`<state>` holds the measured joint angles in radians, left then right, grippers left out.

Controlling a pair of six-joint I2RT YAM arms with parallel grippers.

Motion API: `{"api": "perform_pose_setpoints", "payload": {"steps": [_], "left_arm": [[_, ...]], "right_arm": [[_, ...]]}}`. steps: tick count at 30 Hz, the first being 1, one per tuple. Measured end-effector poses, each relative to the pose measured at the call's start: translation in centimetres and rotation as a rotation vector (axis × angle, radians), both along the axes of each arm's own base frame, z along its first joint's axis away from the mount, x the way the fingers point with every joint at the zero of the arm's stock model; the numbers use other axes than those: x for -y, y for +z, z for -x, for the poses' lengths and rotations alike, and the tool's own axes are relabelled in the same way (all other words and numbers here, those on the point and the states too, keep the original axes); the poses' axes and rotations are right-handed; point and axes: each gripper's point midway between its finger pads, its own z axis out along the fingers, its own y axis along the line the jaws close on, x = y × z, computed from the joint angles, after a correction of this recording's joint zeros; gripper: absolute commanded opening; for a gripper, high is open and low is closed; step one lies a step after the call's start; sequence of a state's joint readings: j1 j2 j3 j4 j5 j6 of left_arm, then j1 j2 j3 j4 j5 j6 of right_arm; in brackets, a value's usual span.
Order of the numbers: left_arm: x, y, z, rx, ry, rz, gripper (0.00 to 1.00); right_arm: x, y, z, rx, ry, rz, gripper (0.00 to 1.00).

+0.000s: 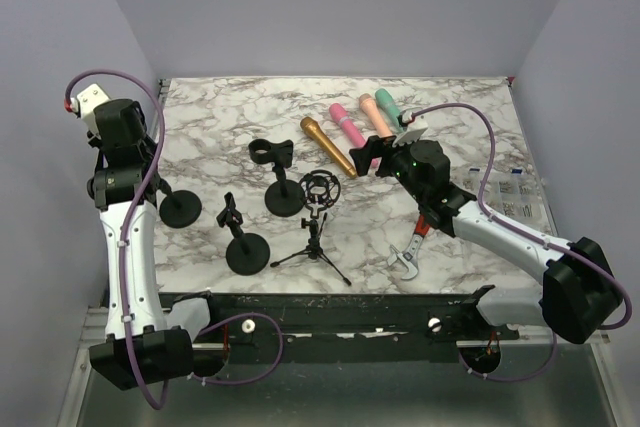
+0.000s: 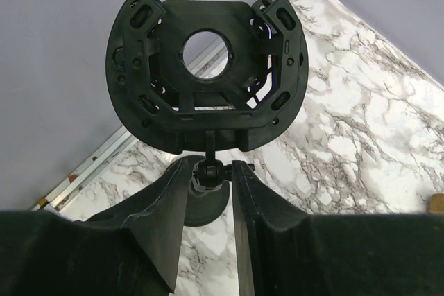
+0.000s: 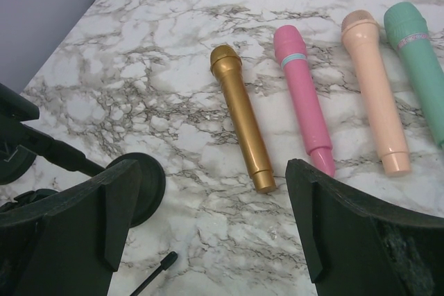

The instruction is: Remove the microphone from the stand

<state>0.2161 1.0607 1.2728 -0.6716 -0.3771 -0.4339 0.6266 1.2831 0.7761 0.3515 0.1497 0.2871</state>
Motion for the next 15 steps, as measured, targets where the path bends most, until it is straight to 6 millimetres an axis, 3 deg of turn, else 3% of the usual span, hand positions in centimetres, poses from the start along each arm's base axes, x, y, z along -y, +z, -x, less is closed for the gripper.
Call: {"api": "perform_pose_setpoints", "payload": {"steps": [15], "left_arm": [[-0.7, -1.7, -0.9, 0.014, 0.029, -0.013, 0.29]], "right_arm": [[0.0, 0.0, 0.0, 0.006, 0.000, -0.004, 0.93]]}}
